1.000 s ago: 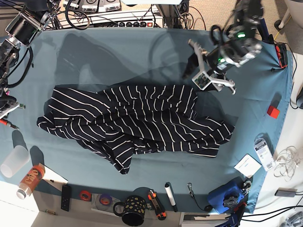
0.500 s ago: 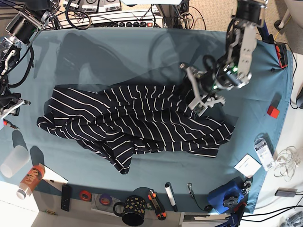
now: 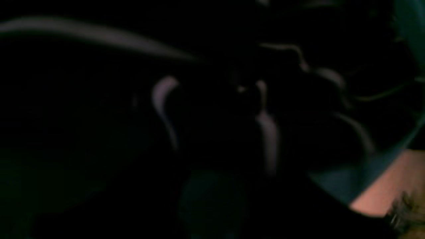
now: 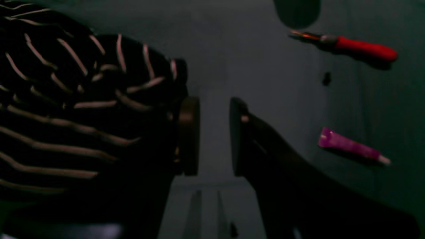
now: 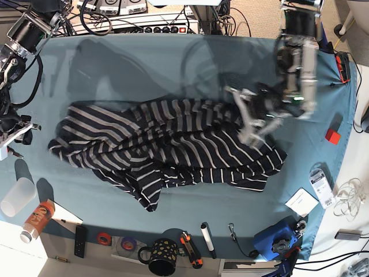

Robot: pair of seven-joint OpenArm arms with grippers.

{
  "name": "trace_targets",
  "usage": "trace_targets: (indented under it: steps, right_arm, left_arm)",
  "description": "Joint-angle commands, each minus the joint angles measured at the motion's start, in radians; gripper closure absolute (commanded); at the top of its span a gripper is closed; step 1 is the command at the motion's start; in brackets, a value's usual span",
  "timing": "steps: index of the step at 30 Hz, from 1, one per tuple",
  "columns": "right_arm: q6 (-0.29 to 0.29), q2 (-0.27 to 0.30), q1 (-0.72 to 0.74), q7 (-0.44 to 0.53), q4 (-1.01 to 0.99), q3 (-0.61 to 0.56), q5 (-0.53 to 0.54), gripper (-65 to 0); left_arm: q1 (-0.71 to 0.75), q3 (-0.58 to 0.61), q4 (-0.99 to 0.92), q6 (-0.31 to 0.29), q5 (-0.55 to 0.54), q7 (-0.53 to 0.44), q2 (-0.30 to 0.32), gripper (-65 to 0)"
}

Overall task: Layout the t-shirt on the table in an organized manner, then fold the t-shirt properly
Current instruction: 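Lower the left gripper onto the shirt and grasp its fabric, then pull the grasped fabric toward the left arm's side and release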

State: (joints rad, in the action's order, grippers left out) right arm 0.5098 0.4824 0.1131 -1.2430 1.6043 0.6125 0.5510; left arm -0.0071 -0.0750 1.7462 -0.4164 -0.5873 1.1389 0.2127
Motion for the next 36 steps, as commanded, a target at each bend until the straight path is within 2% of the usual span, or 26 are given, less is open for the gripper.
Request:
trace_targets:
  steps: [1,4,8,12,15,16,18,19,20,22,24,25,27,28,29,32,34,36]
  right_arm:
    - [0.002,0.024,0.017,0.018,0.017,0.003,0.032,-16.0]
    - [0.015,0.025,0.017,0.015,0.017,0.003,0.075,-16.0]
    - [0.062,0.024,0.017,0.008,0.017,0.003,0.163,-16.0]
    - [0.105,0.024,0.017,-0.015,0.017,0.002,0.275,-16.0]
    - [0.107,0.024,0.017,-0.029,0.017,0.002,0.306,-16.0]
    - [0.107,0.024,0.017,-0.03,0.017,0.002,0.305,-16.0]
    - [0.107,0.024,0.017,-0.037,0.017,0.002,0.305,-16.0]
    - [0.107,0.024,0.017,-0.04,0.017,0.002,0.305,-16.0]
    - [0.107,0.024,0.017,-0.045,0.017,0.002,0.304,-16.0]
    - [0.107,0.024,0.017,-0.047,0.017,0.002,0.305,-16.0]
    - [0.107,0.024,0.017,-0.041,0.017,0.002,0.312,-16.0]
    - [0.107,0.024,0.017,-0.042,0.017,0.002,0.313,-16.0]
    - [0.107,0.024,0.017,-0.045,0.017,0.002,0.312,-16.0]
    - [0.107,0.024,0.017,-0.044,0.017,0.002,0.312,-16.0]
    - [0.107,0.024,0.017,-0.043,0.017,0.002,0.313,-16.0]
    - [0.107,0.025,0.017,-0.04,0.017,0.002,0.312,-16.0]
    - [0.108,0.024,0.017,-0.04,0.017,0.002,0.312,-16.0]
    - [0.108,0.025,0.017,-0.039,0.017,0.002,0.312,-16.0]
  left_arm:
    - [-0.008,-0.039,0.065,0.001,-0.007,-0.028,0.006,0.0]
    - [0.051,-0.138,0.181,0.0,-0.005,-0.048,0.006,0.0]
    - [0.18,-0.227,0.368,-0.007,-0.041,-0.047,0.006,0.0]
    - [0.336,-0.256,0.576,-0.091,-0.109,-0.051,0.006,0.0]
    - [0.407,-0.256,0.61,-0.103,-0.037,-0.108,0.006,0.0]
    - [0.416,-0.256,0.61,-0.088,-0.01,-0.091,0.006,0.0]
    - [0.434,-0.256,0.61,-0.068,-0.037,0.025,0.006,0.0]
    - [0.448,-0.256,0.61,-0.09,-0.078,0.058,0.006,0.0]
    - [0.464,-0.256,0.61,-0.135,-0.101,0.049,0.006,0.0]
    - [0.481,-0.256,0.61,-0.216,-0.065,-0.033,0.006,0.0]
    - [0.48,-0.256,0.607,-0.221,0.014,-0.088,0.006,0.0]
    - [0.48,-0.256,0.608,-0.221,0.036,-0.092,0.006,-4.3]
    - [0.484,-0.256,0.608,-0.221,0.035,-0.092,0.006,-20.4]
    - [0.489,-0.256,0.608,-0.221,0.034,-0.093,0.006,-26.4]
    - [0.493,-0.256,0.608,-0.22,0.035,-0.092,0.006,-29.4]
    - [0.495,-0.256,0.61,-0.192,0.034,-0.055,0.006,-29.9]
    - [0.494,-0.256,0.61,-0.135,0.034,0.03,0.006,-29.9]
    - [0.497,-0.257,0.61,-0.122,0.035,0.102,0.006,-29.9]
